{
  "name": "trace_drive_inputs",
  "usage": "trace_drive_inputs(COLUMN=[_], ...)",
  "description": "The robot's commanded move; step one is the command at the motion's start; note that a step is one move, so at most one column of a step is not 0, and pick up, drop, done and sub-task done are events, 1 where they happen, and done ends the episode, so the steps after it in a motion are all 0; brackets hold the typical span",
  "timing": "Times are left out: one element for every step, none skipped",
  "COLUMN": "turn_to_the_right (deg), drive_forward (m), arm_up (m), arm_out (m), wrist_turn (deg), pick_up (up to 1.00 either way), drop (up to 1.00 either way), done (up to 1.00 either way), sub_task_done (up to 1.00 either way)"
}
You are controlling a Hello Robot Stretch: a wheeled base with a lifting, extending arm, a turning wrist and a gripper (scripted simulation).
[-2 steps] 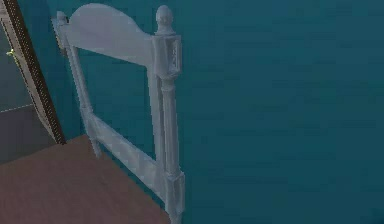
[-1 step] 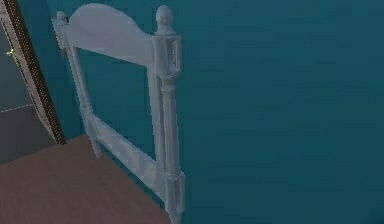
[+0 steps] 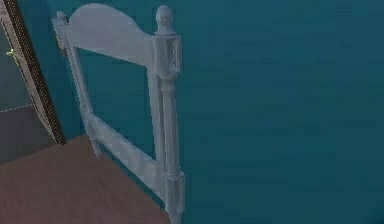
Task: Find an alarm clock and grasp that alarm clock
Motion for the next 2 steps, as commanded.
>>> trace_drive_inputs(turn_to_the_right=[0.0, 0.0], drive_forward=[0.00, 0.00], arm_up=[0.00, 0.00], arm_out=[0.00, 0.00], wrist_turn=[45.0, 30.0], pick_up=[0.00, 0.00], drop=[0.00, 0.00], done=[0.00, 0.00], sub_task_done=[0.00, 0.00])
